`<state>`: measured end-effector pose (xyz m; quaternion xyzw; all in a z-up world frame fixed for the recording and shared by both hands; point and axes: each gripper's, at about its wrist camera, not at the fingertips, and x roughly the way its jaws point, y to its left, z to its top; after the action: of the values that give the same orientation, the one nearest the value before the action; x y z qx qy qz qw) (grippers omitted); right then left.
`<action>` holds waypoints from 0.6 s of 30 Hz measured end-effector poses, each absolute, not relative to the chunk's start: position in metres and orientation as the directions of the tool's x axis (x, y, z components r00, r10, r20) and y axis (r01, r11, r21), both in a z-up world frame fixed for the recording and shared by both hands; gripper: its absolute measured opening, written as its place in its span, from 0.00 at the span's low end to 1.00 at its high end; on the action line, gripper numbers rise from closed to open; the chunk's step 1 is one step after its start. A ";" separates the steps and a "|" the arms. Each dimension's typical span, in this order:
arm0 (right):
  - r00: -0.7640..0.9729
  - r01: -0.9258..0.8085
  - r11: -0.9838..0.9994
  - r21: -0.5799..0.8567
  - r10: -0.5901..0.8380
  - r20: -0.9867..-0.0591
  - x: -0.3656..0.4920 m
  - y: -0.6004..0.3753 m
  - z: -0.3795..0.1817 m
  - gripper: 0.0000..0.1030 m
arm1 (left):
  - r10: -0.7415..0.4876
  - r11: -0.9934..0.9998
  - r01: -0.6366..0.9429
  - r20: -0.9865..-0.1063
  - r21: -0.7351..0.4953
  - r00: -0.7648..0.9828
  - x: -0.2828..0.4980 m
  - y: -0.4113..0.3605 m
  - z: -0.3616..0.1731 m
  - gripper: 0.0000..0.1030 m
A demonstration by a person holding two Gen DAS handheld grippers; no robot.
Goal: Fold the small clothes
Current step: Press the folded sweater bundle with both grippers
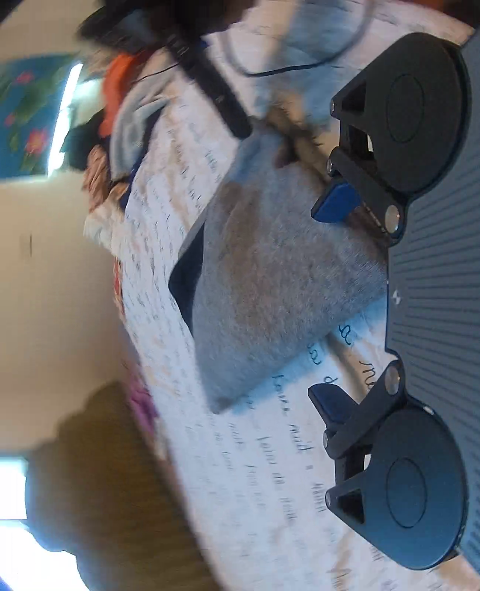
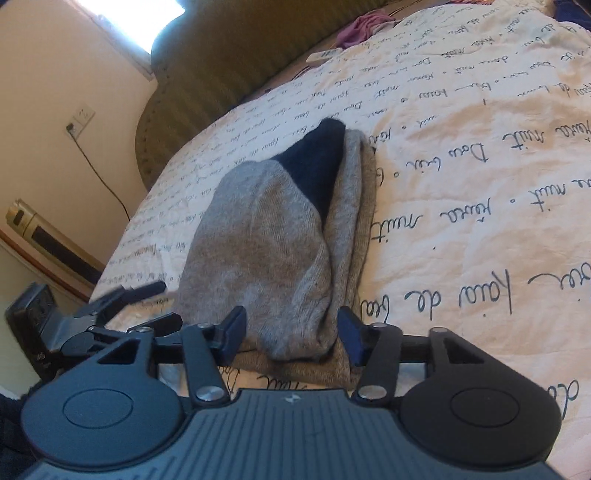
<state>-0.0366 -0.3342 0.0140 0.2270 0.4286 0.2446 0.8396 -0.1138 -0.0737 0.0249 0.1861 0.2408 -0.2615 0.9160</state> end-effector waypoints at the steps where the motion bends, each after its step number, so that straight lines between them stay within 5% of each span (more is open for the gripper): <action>1: 0.511 -0.217 0.781 0.586 0.602 -0.613 -0.036 -0.333 0.012 0.31 | -0.387 0.761 0.588 -0.535 0.274 0.751 -0.122 -0.080 0.021 0.88; 6: 0.512 -0.223 0.775 0.591 0.609 -0.606 -0.038 -0.334 0.008 0.18 | -0.345 0.775 0.579 -0.600 0.252 0.722 -0.110 -0.084 0.003 0.60; 10: 0.501 -0.233 0.783 0.577 0.605 -0.618 -0.037 -0.334 0.004 0.11 | -0.362 0.787 0.578 -0.598 0.215 0.715 -0.104 -0.083 0.003 0.26; 13: 0.479 -0.242 0.800 0.549 0.591 -0.649 -0.035 -0.332 0.003 0.08 | -0.358 0.794 0.568 -0.588 0.217 0.725 -0.106 -0.080 0.009 0.20; 18: 0.442 -0.259 0.813 0.521 0.579 -0.685 -0.040 -0.329 -0.006 0.07 | -0.365 0.843 0.536 -0.693 0.038 0.622 -0.084 -0.049 0.004 0.18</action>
<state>-0.0399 -0.3285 -0.0060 0.1724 0.4642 0.2521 0.8314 -0.0838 -0.0489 0.0039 0.1212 0.3539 -0.2524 0.8924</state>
